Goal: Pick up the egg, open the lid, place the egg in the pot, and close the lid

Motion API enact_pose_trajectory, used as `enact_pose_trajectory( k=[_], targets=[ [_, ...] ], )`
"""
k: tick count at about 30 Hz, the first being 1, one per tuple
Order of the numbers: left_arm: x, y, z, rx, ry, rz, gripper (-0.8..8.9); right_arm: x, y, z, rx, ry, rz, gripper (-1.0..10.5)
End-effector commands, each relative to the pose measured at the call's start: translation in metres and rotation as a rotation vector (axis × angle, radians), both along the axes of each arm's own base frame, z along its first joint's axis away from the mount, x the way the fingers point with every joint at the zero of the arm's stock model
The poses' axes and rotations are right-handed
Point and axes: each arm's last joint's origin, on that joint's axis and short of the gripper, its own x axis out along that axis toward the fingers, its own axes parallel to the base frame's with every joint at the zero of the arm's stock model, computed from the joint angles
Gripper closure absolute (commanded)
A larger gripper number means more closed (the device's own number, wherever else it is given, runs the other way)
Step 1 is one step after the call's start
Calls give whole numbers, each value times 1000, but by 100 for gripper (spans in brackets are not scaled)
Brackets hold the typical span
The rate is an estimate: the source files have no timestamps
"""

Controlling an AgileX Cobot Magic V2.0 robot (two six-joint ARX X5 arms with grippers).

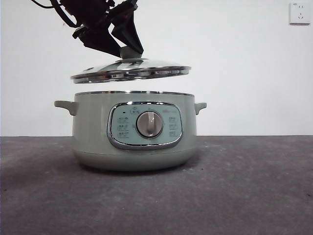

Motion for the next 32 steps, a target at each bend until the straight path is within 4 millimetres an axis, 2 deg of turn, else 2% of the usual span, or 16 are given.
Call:
enact_pose_trajectory(
  k=[1,8,19,32],
  targets=[
    [4,-4,1,-20,-26,-4,821,5,4,-12,-33,64,-14,505],
    [10,-6,-4,-21,-34,0,821,13,9,-24,-67,108,-13,505],
    [16,-16,-23,5,19,-14,821,11,8,-24,-63,105,-14,505],
    [14,-16,-31,38,85,-16,812,11,8,-24,-64,104,-14,505]
  ],
)
